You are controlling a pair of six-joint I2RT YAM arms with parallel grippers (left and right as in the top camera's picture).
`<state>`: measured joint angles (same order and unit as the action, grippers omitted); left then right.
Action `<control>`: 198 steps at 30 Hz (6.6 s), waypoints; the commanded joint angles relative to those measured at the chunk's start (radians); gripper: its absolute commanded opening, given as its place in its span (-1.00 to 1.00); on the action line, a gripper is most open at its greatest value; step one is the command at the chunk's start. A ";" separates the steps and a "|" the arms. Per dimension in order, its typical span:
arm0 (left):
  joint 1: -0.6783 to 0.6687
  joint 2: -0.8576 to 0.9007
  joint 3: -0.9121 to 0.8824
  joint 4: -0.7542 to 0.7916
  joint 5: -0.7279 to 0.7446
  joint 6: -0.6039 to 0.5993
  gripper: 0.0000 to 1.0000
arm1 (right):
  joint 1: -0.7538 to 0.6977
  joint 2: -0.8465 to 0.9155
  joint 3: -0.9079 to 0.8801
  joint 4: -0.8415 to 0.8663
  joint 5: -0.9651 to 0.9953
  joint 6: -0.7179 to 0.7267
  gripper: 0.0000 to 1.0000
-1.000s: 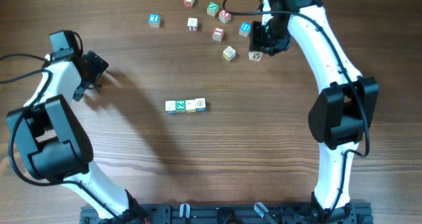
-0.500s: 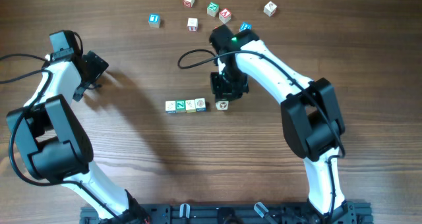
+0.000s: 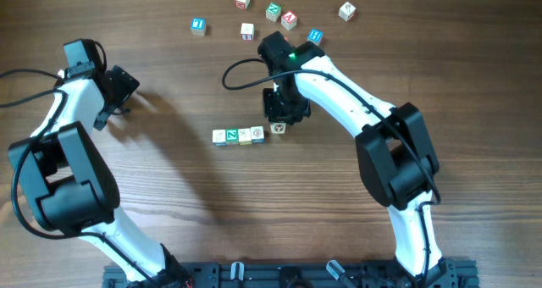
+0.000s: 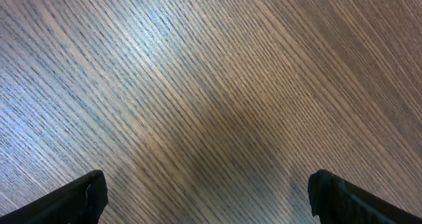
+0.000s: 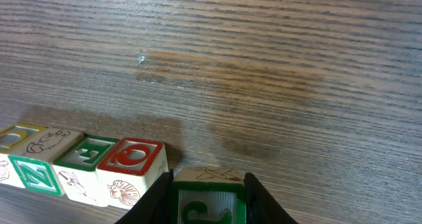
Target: Form a horizontal line
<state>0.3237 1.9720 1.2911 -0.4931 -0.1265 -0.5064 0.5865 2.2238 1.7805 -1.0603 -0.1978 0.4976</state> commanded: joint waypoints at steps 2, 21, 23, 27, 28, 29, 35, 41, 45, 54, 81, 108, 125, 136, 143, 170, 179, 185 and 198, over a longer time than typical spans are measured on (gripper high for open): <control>0.004 0.003 0.003 0.000 -0.006 0.005 1.00 | 0.009 0.013 -0.006 0.011 0.026 0.010 -0.56; 0.004 0.003 0.003 0.000 -0.006 0.005 1.00 | 0.010 0.013 -0.006 0.051 0.059 0.010 -0.06; 0.004 0.003 0.003 0.000 -0.006 0.005 1.00 | 0.008 0.013 -0.006 0.084 0.109 0.013 -0.22; 0.004 0.003 0.003 0.000 -0.006 0.005 1.00 | -0.023 0.013 -0.006 0.048 0.115 0.062 -0.74; 0.004 0.003 0.003 0.000 -0.006 0.005 1.00 | -0.029 0.013 -0.006 0.020 0.111 0.063 -0.84; 0.004 0.003 0.003 0.000 -0.006 0.005 1.00 | -0.030 0.013 -0.006 -0.025 0.111 0.063 -0.89; 0.004 0.003 0.003 0.000 -0.006 0.005 1.00 | -0.003 0.013 -0.006 -0.125 0.039 0.053 -0.84; 0.004 0.003 0.003 0.000 -0.006 0.005 1.00 | 0.008 0.013 -0.006 -0.095 0.130 0.053 -0.84; 0.004 0.003 0.003 0.000 -0.006 0.005 1.00 | 0.008 0.013 -0.006 -0.075 0.150 0.057 -0.87; 0.004 0.003 0.003 0.000 -0.006 0.005 1.00 | 0.010 0.013 -0.009 -0.086 0.072 0.056 -0.91; 0.004 0.003 0.003 0.000 -0.006 0.005 1.00 | 0.005 0.013 -0.081 0.002 -0.111 0.052 -0.91; 0.004 0.003 0.003 0.000 -0.006 0.005 1.00 | 0.095 0.013 -0.081 -0.037 -0.092 0.056 -0.91; 0.004 0.003 0.003 0.000 -0.006 0.005 1.00 | -0.064 0.013 -0.080 -0.134 -0.082 -0.099 -0.92; 0.004 0.003 0.003 0.000 -0.006 0.005 1.00 | -0.389 0.013 -0.080 -0.013 0.261 -0.079 0.99; 0.004 0.003 0.003 0.000 -0.006 0.005 1.00 | -0.395 0.013 -0.080 0.508 0.261 -0.079 0.99; -0.026 -0.294 0.002 -0.023 -0.006 0.005 1.00 | -0.395 0.013 -0.080 0.675 0.261 -0.079 1.00; -0.046 -0.852 -0.238 -0.025 -0.006 0.005 1.00 | -0.395 0.013 -0.080 0.675 0.261 -0.079 0.99; -0.047 -1.001 -0.360 -0.143 -0.006 0.005 1.00 | -0.395 0.013 -0.080 0.675 0.261 -0.079 0.99; -0.047 -0.944 -0.361 -0.238 -0.006 0.005 1.00 | -0.395 0.013 -0.080 0.675 0.261 -0.079 0.99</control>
<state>0.2806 1.0225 0.9394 -0.7311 -0.1268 -0.5064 0.1883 2.2242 1.6939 -0.3874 0.0498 0.4179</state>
